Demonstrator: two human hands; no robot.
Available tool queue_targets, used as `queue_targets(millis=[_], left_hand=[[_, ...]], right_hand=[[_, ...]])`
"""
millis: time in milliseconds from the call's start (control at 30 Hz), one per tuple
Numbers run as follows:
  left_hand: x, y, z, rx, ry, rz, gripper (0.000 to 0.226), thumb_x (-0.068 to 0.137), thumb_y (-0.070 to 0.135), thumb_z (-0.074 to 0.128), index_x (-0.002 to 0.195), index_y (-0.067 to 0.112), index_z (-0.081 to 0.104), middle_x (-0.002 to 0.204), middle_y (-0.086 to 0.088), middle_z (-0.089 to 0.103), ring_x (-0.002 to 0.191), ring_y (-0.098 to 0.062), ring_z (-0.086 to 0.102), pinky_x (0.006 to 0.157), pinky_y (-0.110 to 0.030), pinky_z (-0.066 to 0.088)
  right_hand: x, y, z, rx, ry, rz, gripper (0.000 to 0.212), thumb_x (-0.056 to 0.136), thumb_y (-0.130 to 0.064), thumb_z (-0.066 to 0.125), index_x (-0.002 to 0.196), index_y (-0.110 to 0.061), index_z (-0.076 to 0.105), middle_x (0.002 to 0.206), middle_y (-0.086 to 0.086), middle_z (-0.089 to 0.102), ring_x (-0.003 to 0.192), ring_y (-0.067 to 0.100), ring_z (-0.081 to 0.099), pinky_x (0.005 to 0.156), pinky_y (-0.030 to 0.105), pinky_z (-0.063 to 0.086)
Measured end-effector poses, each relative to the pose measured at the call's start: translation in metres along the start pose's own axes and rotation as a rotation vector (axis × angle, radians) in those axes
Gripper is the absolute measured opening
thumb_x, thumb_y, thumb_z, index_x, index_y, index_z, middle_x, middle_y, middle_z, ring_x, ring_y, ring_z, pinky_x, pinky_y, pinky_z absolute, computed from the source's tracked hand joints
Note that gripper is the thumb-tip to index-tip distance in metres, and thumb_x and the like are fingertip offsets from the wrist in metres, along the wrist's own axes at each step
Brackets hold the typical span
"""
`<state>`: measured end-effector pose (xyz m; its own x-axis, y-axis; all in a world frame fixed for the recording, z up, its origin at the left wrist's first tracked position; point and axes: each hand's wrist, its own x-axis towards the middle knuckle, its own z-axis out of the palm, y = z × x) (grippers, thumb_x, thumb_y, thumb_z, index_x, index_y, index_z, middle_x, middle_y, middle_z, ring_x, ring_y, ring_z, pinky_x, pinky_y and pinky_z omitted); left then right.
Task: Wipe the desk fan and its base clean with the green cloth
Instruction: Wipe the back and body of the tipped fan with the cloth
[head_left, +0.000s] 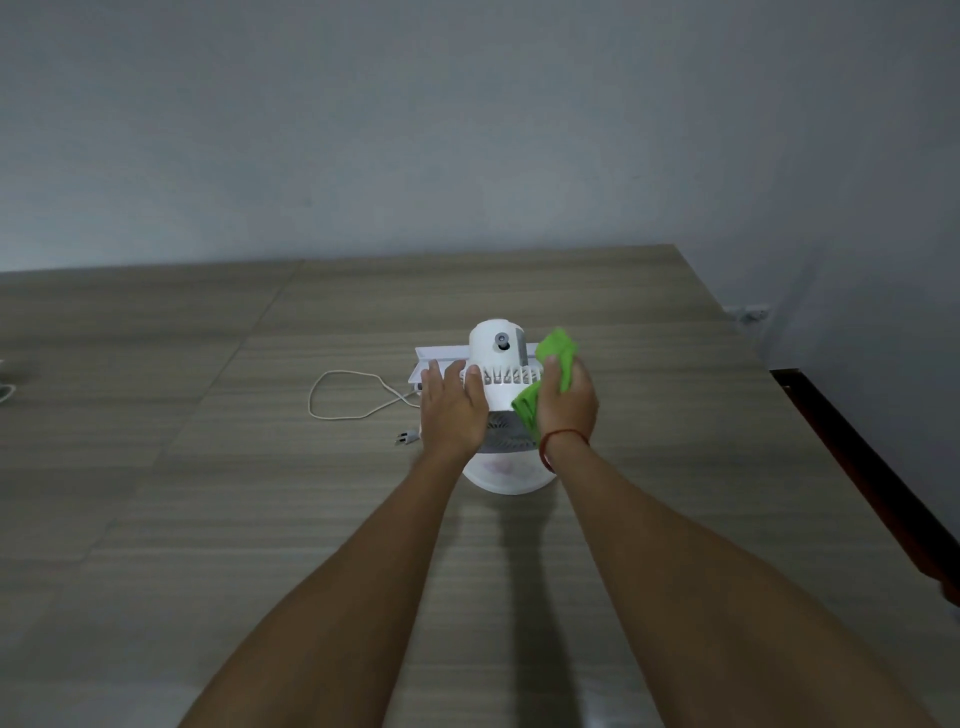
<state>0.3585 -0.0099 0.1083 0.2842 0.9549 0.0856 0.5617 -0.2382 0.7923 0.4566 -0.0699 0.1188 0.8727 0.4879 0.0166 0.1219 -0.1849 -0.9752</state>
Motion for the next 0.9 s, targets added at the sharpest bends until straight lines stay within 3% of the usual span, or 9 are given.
queue_targets(millis=[100,233,333,467,567,633,733,800,900], left_hand=[[0.004,-0.005,0.001,0.003,0.006,-0.031,0.063,0.093,0.044,0.017,0.118,0.002,0.057,0.132,-0.03,0.05,0.132,-0.045,0.033,0.109,-0.053,0.029],[0.005,0.003,0.003,-0.003,-0.012,-0.022,0.053,0.096,0.035,0.022,0.107,-0.002,0.058,0.123,-0.03,0.055,0.128,-0.048,0.035,0.107,-0.055,0.03],[0.006,-0.002,0.005,-0.021,-0.015,-0.008,0.07,0.088,0.052,0.012,0.108,0.002,0.057,0.126,-0.03,0.052,0.13,-0.045,0.033,0.106,-0.055,0.032],[0.001,0.008,0.004,-0.018,-0.047,-0.019,0.052,0.099,0.043,0.025,0.132,0.01,0.049,0.15,-0.026,0.029,0.146,-0.036,0.015,0.116,-0.051,0.022],[0.002,0.015,0.005,0.011,-0.057,-0.017,0.05,0.101,0.036,0.028,0.141,0.009,0.04,0.157,-0.025,0.015,0.149,-0.035,0.005,0.12,-0.047,0.013],[0.006,0.01,0.005,0.01,-0.051,-0.016,0.051,0.101,0.036,0.028,0.14,0.007,0.041,0.154,-0.028,0.02,0.147,-0.037,0.012,0.119,-0.049,0.017],[0.012,-0.003,0.003,-0.009,-0.071,-0.006,0.052,0.1,0.038,0.027,0.139,0.007,0.043,0.149,-0.027,0.029,0.143,-0.038,0.02,0.116,-0.051,0.024],[0.013,-0.008,0.0,-0.006,-0.09,0.028,0.052,0.1,0.039,0.026,0.139,0.009,0.044,0.15,-0.026,0.03,0.145,-0.037,0.017,0.117,-0.05,0.023],[0.016,-0.009,-0.003,-0.003,-0.106,0.062,0.049,0.101,0.035,0.026,0.141,0.01,0.042,0.156,-0.022,0.023,0.15,-0.032,0.005,0.121,-0.045,0.013]], right_hand=[[-0.003,-0.008,0.005,-0.049,-0.058,-0.166,0.045,0.086,-0.026,0.043,0.122,-0.007,0.061,0.129,0.013,0.062,0.122,0.029,0.054,0.104,0.035,0.042],[-0.006,-0.016,0.015,-0.13,-0.253,-0.425,0.038,0.091,0.001,0.045,0.126,0.0,0.058,0.14,0.015,0.052,0.142,0.025,0.035,0.112,0.022,0.025],[-0.004,-0.013,0.015,-0.125,-0.263,-0.482,0.038,0.09,0.007,0.045,0.126,0.002,0.058,0.139,0.015,0.054,0.142,0.024,0.035,0.11,0.018,0.023],[0.011,-0.009,0.009,-0.096,-0.113,-0.395,0.037,0.089,0.005,0.047,0.125,0.005,0.058,0.133,0.019,0.058,0.132,0.029,0.048,0.111,0.029,0.031],[0.021,-0.009,0.006,-0.031,-0.006,-0.287,0.027,0.09,-0.001,0.05,0.112,0.006,0.065,0.114,0.023,0.067,0.107,0.034,0.062,0.09,0.029,0.04],[0.028,-0.007,0.001,0.018,0.086,-0.166,0.027,0.091,-0.01,0.049,0.102,0.008,0.065,0.104,0.028,0.068,0.095,0.038,0.062,0.077,0.032,0.038],[0.038,0.014,-0.013,0.104,0.199,0.191,0.03,0.095,-0.016,0.048,0.107,0.007,0.063,0.111,0.026,0.066,0.1,0.036,0.062,0.078,0.033,0.043],[0.041,0.04,-0.021,0.151,0.167,0.4,0.03,0.095,-0.015,0.05,0.111,0.008,0.062,0.114,0.022,0.065,0.107,0.033,0.063,0.081,0.034,0.045],[0.04,0.053,-0.024,0.125,0.098,0.409,0.033,0.095,-0.018,0.051,0.11,0.008,0.062,0.114,0.026,0.065,0.107,0.038,0.063,0.086,0.039,0.048]])
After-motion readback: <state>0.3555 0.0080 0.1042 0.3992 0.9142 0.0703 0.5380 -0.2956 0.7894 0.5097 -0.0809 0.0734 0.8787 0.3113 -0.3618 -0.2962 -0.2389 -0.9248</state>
